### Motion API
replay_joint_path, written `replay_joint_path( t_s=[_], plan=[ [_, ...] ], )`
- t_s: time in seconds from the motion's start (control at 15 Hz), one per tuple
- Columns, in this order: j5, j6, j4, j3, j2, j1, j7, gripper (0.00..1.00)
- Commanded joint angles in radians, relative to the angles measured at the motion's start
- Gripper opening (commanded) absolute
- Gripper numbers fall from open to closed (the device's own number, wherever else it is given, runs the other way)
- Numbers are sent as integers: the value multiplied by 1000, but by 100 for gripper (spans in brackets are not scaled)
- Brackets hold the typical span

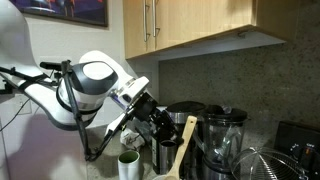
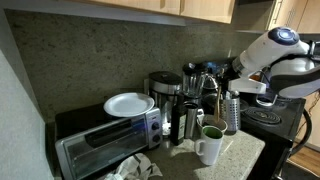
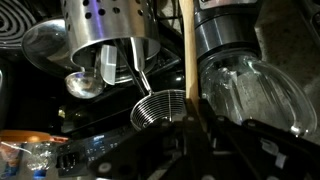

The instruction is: Use the wooden cooking stick to stir in the bowl

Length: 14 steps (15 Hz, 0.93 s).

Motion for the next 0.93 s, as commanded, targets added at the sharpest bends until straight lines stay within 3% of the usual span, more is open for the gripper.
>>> replay_joint_path(
  t_s=[0.0,0.67,0.87],
  plan=[
    [-75,35,-1,72,9,-74,92,7],
    [-181,25,-13,138,10,-167,165,7],
    [-140,40,-13,141,14,-159,256,7]
  ],
)
